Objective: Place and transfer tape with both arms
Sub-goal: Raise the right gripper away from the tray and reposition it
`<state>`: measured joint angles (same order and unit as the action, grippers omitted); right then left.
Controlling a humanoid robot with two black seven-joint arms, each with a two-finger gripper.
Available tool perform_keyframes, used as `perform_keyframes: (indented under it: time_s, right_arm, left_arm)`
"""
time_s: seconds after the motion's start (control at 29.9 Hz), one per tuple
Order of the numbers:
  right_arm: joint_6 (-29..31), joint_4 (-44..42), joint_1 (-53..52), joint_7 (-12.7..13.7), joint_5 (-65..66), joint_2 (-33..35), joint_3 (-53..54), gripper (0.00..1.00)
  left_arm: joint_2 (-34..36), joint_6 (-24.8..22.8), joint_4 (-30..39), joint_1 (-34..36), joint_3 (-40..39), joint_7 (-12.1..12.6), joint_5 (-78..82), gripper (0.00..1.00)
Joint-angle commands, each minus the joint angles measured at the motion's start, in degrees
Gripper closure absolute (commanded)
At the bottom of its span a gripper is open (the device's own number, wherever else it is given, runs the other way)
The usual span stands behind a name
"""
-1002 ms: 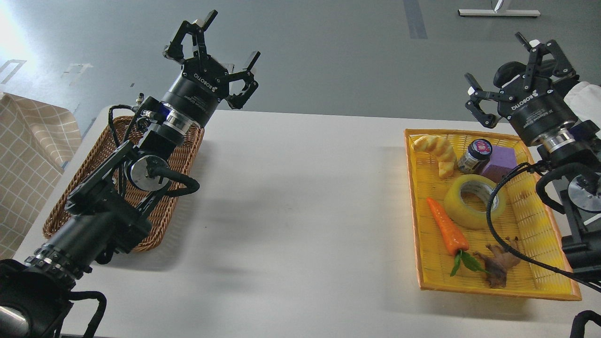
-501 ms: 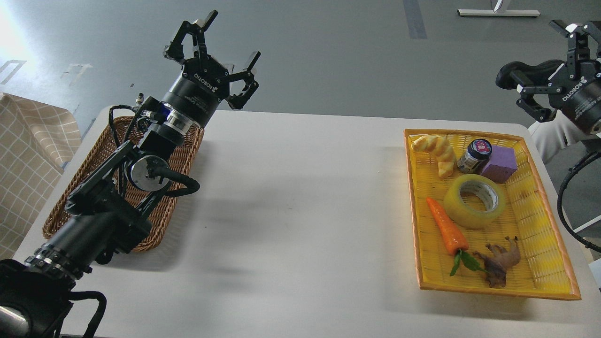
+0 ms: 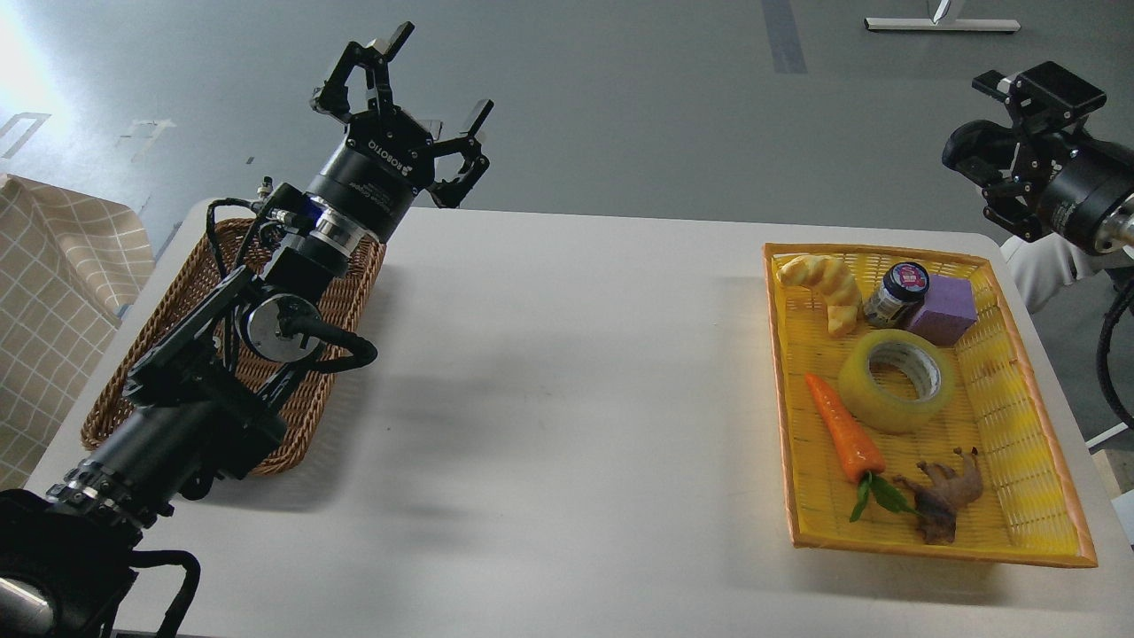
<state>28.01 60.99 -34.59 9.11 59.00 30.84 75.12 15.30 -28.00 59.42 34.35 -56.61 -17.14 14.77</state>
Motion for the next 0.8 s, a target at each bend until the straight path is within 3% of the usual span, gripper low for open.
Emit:
perform_keyframes:
  time_s: [0.0,0.23,0.5,0.77]
  right_arm:
    - [0.0,2.0,0.0,0.1,5.7,2.5,-4.5,0.02]
    - [0.0,8.8,1.0,0.3,17.2,6.9,-8.8,0.01]
    - [0.0,12.2,1.8,0.3,19.8,11.3,-13.5,0.02]
    - [0.0,15.8,5.5,0.2,30.2,12.5,-14.2,0.05]
  left_arm:
    - [0.0,0.0,0.0,-0.1,-0.1,0.0,0.0,0.02]
    - [0.0,0.0,0.0,-0.1,-0.2,0.0,0.0,0.02]
    - [0.1,0.0,0.0,-0.1,-0.2,-0.1,0.0,0.02]
    - [0.0,0.0,0.0,0.0,-0.3,-0.1,0.0,0.02]
